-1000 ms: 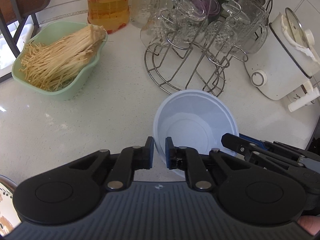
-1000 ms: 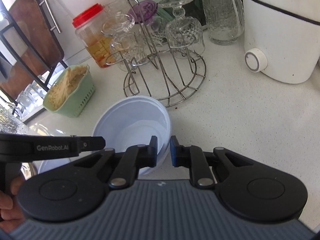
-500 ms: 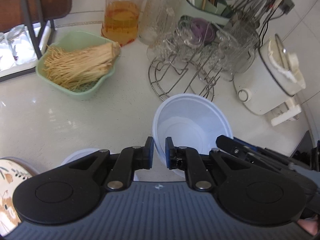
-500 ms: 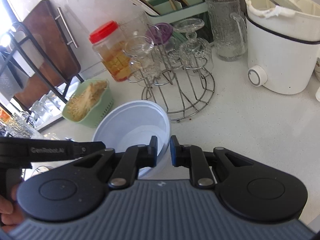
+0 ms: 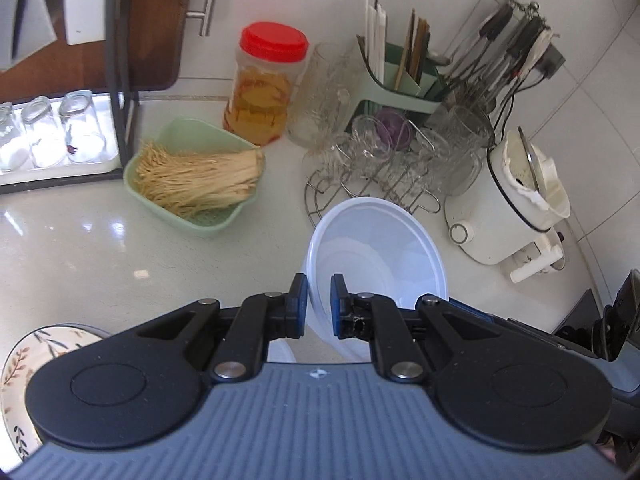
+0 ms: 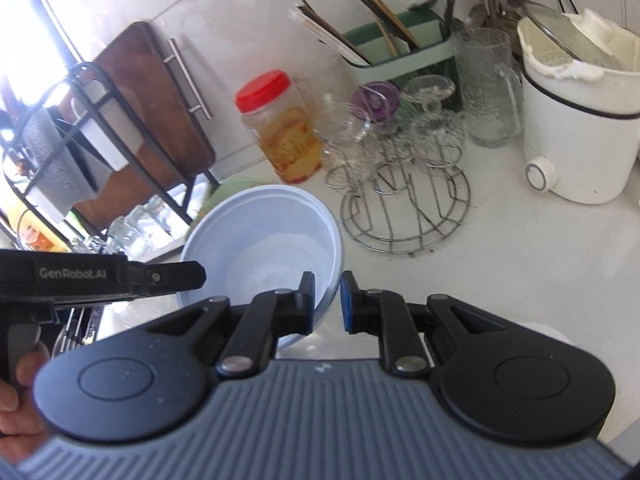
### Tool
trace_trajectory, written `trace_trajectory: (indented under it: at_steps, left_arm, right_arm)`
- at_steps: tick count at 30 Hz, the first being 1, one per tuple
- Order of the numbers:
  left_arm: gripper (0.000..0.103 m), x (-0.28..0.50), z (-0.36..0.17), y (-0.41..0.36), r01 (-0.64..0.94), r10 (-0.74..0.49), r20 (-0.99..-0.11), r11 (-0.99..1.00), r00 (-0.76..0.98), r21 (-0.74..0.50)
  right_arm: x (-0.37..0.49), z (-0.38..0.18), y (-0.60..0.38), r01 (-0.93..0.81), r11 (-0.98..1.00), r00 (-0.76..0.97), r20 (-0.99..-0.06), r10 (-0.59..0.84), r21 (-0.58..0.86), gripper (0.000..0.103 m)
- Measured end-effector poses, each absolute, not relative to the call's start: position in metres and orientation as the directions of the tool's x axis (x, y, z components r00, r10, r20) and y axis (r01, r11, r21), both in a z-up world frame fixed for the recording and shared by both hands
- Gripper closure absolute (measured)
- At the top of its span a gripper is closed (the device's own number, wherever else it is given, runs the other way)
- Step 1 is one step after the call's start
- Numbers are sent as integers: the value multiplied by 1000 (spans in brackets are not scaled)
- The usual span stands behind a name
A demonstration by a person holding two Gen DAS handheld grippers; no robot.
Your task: Organize plates and bowls
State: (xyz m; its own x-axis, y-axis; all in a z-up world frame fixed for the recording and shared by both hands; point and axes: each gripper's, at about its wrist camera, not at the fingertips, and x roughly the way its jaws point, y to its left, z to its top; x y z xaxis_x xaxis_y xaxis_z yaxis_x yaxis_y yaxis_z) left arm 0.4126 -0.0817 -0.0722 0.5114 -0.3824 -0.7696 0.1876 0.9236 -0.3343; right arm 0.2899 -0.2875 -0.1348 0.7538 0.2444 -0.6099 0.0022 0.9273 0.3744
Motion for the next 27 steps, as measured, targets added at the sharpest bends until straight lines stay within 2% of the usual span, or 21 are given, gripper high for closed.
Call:
trace_trajectory:
  at_steps: [13,19,27]
  left_arm:
    - [89,392,-65,-33,138,-350,-769,934,535,-330]
    - [89,381,-81,-19,109,-304,-800,951,517,-291]
    - [89,374,-118,-2,67,-257,-848,964,463,-256]
  right_arm:
    - [284,-128,-241,-75,935,736,-614,286,346,86]
    - [286,-142,-223,-88,931,696,-647,311,354,87]
    - [286,-162,-195,-129,949,653,-696,299,287,86]
